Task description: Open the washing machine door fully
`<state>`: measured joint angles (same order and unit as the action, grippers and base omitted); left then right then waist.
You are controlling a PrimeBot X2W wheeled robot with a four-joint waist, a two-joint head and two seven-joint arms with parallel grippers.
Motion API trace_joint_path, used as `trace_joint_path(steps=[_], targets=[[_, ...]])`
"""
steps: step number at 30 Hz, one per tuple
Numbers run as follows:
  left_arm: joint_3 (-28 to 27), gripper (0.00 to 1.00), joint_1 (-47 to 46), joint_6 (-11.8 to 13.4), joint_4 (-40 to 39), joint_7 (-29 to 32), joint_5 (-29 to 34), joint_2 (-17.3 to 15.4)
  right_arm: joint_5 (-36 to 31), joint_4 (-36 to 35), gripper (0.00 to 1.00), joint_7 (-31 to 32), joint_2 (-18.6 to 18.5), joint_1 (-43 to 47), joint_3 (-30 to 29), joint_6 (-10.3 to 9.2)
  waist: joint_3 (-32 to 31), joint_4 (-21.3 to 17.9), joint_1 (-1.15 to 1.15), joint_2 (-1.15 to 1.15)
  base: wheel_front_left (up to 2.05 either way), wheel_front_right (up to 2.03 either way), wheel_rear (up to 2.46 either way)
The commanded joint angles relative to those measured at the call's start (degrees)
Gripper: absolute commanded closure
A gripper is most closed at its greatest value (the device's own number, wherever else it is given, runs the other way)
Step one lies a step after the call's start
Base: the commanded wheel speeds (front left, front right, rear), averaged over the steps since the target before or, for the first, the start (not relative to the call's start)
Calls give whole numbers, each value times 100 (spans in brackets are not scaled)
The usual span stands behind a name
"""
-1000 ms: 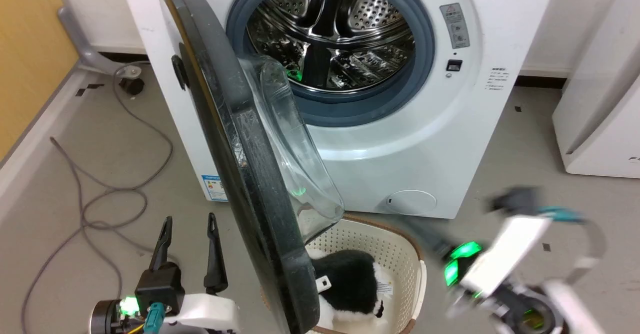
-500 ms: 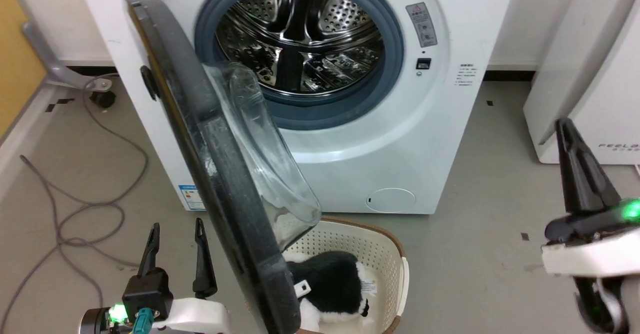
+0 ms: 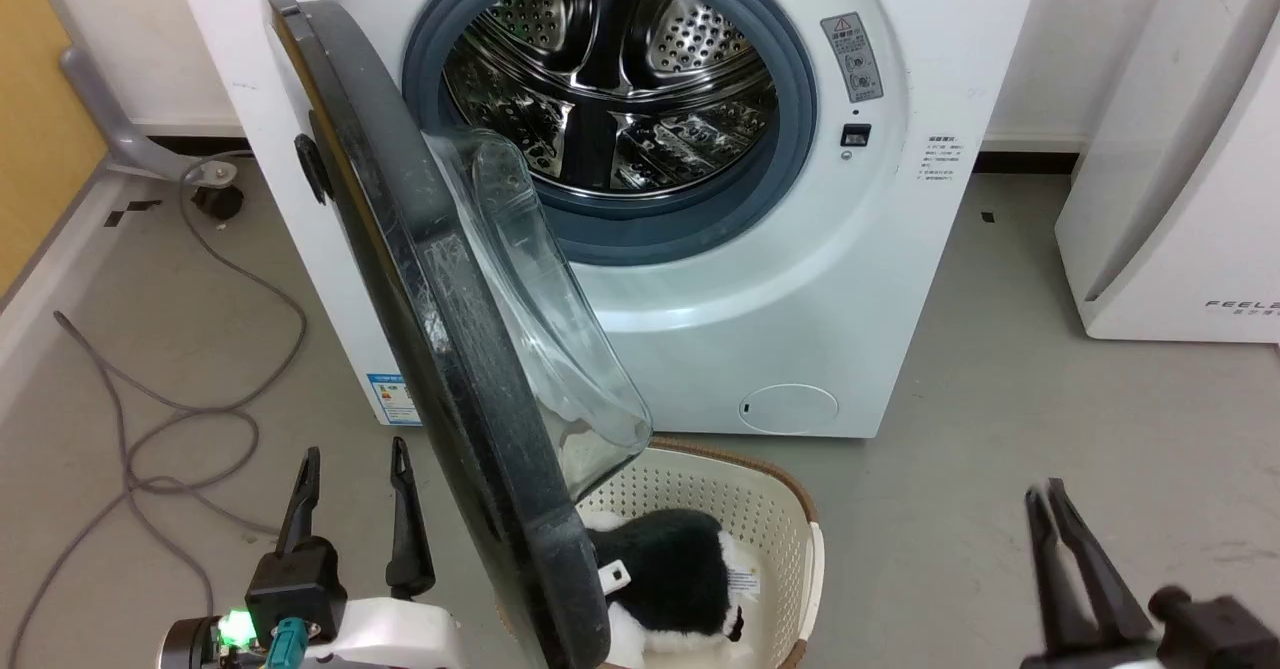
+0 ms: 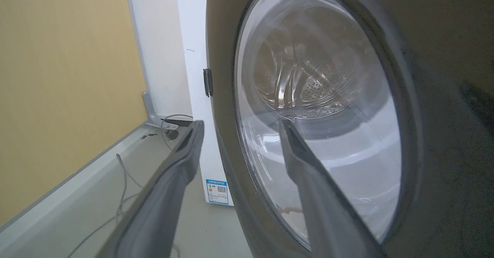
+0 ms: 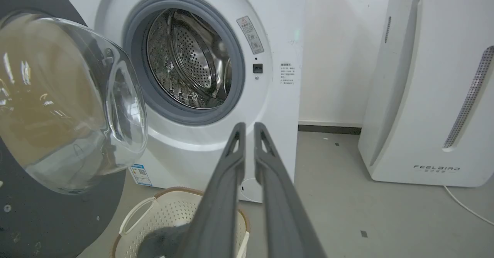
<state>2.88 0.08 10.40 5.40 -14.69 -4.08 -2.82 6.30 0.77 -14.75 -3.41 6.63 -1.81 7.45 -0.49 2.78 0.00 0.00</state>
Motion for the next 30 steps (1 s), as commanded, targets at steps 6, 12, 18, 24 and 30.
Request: trace_joint_path(steps=[6, 12, 18, 24, 30], targets=[[6, 0, 74, -14, 22, -30, 87, -6, 57, 237, 0, -24, 49, 83, -92, 3, -33, 29, 0, 0, 0, 0, 0], [-134, 100, 72, 29, -17, -30, 86, -6, 90, 268, 0, -24, 52, 90, -121, 3, -72, 32, 0, 0, 0, 0, 0], [-484, 100, -250, -22, -884, -30, 164, -115, 79, 237, 0, -25, 52, 105, -177, 3, -86, 51, 0, 0, 0, 0, 0], [-44, 100, -590, -326, -2325, -30, 387, -143, 87, 247, 0, -25, 53, 134, -117, 3, -119, 50, 0, 0, 0, 0, 0], [926, 100, -654, -560, -3194, -30, 539, -94, 114, 275, 0, -25, 53, 170, -80, 3, -170, 54, 0, 0, 0, 0, 0]])
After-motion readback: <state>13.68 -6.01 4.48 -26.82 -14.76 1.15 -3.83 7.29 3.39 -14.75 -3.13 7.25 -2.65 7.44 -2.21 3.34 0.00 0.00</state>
